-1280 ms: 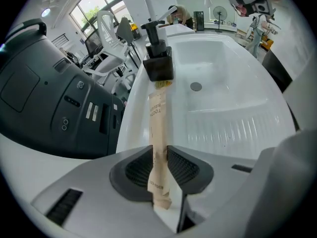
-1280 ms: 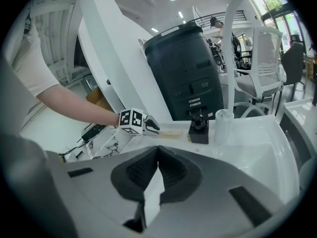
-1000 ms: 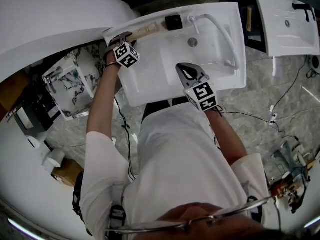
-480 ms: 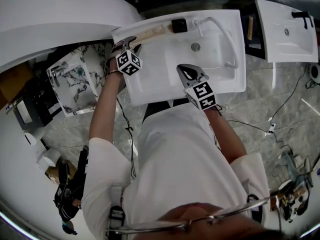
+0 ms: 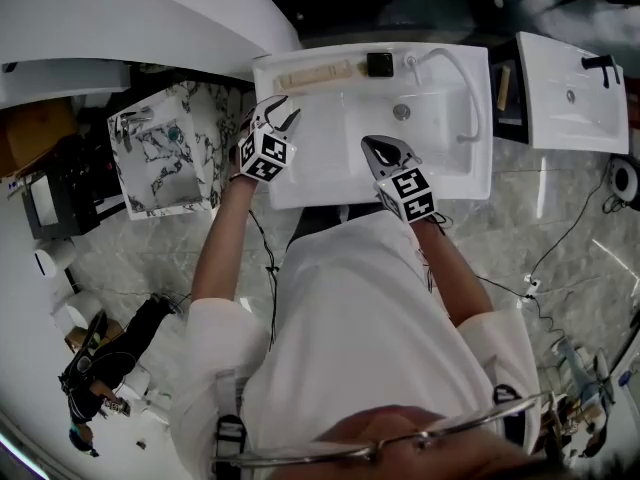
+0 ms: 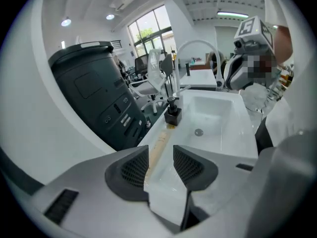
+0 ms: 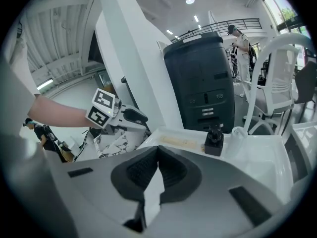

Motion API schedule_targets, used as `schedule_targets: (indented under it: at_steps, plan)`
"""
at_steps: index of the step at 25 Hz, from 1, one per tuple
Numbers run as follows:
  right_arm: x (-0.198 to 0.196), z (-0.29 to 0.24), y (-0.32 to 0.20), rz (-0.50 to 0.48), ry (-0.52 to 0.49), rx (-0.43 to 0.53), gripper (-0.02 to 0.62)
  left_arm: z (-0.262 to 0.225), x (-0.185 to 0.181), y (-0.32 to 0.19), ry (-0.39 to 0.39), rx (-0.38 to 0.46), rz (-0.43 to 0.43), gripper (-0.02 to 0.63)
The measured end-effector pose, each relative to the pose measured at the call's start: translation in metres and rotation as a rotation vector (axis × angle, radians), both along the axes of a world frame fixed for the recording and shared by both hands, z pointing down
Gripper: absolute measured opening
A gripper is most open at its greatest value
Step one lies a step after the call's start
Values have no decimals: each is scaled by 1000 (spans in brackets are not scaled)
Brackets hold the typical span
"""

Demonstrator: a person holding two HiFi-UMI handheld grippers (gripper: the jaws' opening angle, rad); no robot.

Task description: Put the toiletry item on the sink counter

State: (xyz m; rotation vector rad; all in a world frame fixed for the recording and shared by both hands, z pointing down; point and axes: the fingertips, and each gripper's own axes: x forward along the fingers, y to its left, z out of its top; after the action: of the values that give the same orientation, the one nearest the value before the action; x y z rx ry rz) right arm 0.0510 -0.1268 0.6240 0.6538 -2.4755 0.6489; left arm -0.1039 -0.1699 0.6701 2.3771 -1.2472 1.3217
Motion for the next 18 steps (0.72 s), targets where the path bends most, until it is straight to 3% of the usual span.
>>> schedule_targets:
  at_steps: [11,18]
  plan:
    - [-29,-39,26,-4,8,100,6,-91,-17,65,368,132,-242,150]
    - [-39,-67,35,3,29,192,6,-121,-29,102,439,214,-304,142]
